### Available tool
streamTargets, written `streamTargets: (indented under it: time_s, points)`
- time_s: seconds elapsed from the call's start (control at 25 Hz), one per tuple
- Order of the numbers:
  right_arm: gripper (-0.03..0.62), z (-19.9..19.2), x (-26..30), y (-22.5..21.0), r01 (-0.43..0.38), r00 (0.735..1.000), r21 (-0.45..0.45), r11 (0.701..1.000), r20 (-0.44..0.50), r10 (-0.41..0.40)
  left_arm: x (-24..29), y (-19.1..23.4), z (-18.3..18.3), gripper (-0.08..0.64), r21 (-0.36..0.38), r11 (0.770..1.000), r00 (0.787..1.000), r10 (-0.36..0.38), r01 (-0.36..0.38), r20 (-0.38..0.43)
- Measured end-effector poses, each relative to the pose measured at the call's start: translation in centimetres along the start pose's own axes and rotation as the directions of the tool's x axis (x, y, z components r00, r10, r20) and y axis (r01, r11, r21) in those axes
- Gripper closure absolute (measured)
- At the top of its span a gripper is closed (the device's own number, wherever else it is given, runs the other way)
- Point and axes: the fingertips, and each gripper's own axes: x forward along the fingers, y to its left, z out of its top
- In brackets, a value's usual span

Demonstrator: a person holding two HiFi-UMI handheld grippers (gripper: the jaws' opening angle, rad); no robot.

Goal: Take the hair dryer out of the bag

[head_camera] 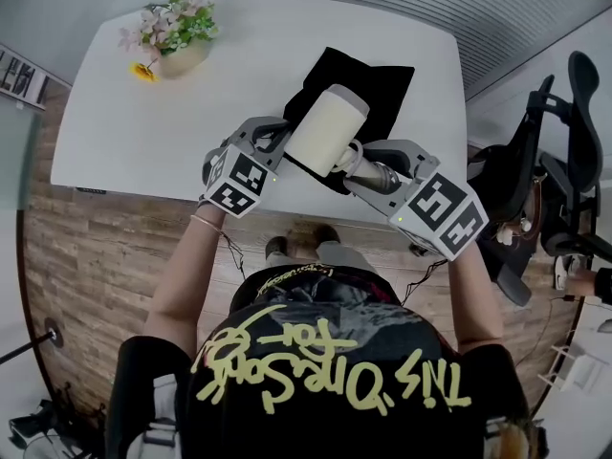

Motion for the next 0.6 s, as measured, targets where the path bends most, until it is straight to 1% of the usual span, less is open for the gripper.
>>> streamTargets:
  time_s: [0.16,0.4,0.6]
  points:
    - [0.402,0.2,0.4,-1.3,0.011,1.000,0.021,1.000,0.017,-0.011,-0.6,-0.4,-0.2,0.551,-0.015,1.000,1.000,0.001,-0.001,0.001]
    - [0.403,0.1,1.8,-3.1,0.028,0.999,0.050,0.998,0.014,-0.028,-1.9,-1.1,-0.8,0.551,-0.040,0.999,1.000,0.009,-0.009,0.004]
    - [0.403,-0.2,3.5,-4.3,0.032,0.999,0.080,0.996,0.002,-0.032,-2.7,-1.6,-1.5,0.551,-0.084,0.996,1.000,0.025,-0.024,0.006]
